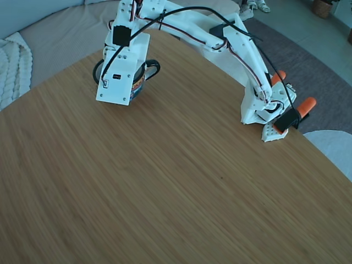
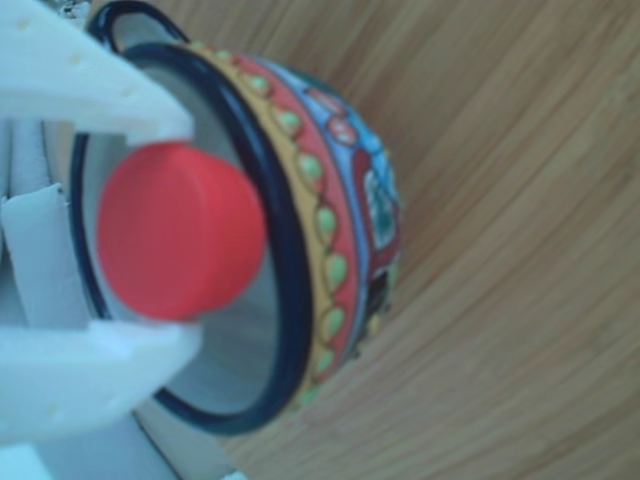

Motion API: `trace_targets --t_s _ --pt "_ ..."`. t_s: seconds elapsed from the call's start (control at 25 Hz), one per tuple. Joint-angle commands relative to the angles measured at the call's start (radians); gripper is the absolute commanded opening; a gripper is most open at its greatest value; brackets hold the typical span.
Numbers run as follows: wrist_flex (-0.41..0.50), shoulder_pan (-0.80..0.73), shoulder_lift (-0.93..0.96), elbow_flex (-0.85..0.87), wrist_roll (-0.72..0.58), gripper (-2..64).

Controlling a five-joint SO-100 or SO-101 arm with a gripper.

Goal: Grasp a red cap and put it in the cup.

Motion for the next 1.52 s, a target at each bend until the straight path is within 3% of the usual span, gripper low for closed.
trace_targets --t_s 0.0,0.28,0.96,1.0,1.16,1.24,1.48 --pt "0.063 0.02 0.044 -0.058 0.011 6.0" --pt "0.054 0.089 0.044 -0.058 0.003 6.0" --pt "0.048 0.098 0.029 -0.058 0.011 6.3" --pt "0.048 0.097 0.029 -0.058 0.011 8.1" --pt "0.048 0.1 0.029 -0.058 0.041 31.4" --pt "0.048 0.095 0.029 -0.058 0.041 38.2" --pt "0.048 0.091 0.032 -0.058 0.041 39.7"
